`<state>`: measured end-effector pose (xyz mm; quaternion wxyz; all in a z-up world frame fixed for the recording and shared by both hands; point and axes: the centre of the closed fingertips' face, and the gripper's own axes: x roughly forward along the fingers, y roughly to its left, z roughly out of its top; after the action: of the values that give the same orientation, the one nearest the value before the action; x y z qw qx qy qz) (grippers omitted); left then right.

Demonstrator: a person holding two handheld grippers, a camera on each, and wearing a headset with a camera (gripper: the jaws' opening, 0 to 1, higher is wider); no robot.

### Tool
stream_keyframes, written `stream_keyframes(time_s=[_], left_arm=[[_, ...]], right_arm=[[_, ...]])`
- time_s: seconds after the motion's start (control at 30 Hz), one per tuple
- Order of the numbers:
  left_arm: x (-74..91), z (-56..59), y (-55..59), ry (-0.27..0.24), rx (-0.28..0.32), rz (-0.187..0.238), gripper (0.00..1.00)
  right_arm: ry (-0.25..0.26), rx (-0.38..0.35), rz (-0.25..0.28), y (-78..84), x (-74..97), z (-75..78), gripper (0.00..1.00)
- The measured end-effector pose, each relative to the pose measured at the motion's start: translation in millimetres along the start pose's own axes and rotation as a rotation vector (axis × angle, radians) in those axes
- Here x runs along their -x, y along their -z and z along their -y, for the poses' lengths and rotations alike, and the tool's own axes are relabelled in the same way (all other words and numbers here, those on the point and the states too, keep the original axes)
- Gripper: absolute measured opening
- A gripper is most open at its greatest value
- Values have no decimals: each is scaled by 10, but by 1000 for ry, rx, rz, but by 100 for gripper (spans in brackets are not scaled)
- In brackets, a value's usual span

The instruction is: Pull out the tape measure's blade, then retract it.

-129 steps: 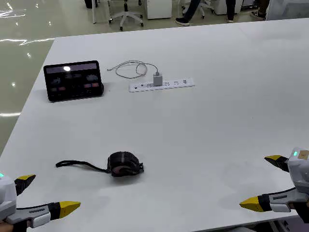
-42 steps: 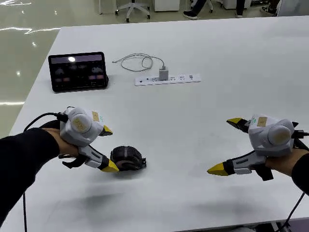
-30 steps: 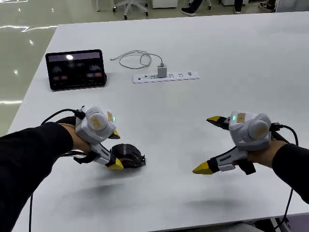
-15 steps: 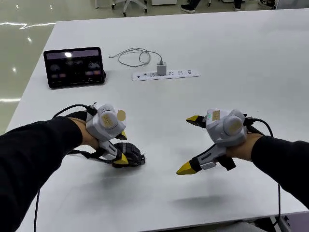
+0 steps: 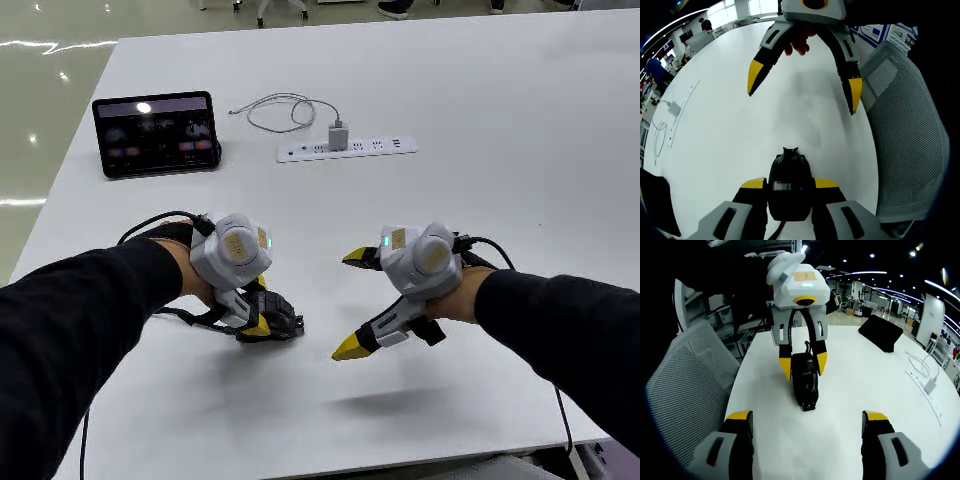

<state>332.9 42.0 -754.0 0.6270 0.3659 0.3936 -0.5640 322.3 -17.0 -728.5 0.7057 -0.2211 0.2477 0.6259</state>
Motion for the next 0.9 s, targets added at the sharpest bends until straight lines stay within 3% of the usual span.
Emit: stream_keyframes(time_s=[0.1, 0.13, 0.2, 0.33, 0.53, 0.7, 0.9], left_arm=[[-7, 0, 15, -4, -9, -20, 29], [-6, -1, 10, -5, -7, -25, 29], [-6, -6, 10, -3, -6, -26, 29], [-3, -6, 11, 4, -11, -33, 29], [19, 25, -2, 8, 2, -17, 29], [28, 43, -9, 11, 3, -18, 29], [30, 39, -5, 13, 8, -9, 29]], right_arm=[[-37, 52, -33, 11, -84, -44, 84], [-73, 60, -59, 44, -118, -102, 83], [-72, 83, -73, 46, -165, -100, 79], [-77, 61, -69, 30, -252, -62, 73], [-105, 50, -120, 91, -407, -22, 65], [-115, 87, -134, 76, -485, -29, 57], [-98, 92, -161, 149, -578, -3, 39]])
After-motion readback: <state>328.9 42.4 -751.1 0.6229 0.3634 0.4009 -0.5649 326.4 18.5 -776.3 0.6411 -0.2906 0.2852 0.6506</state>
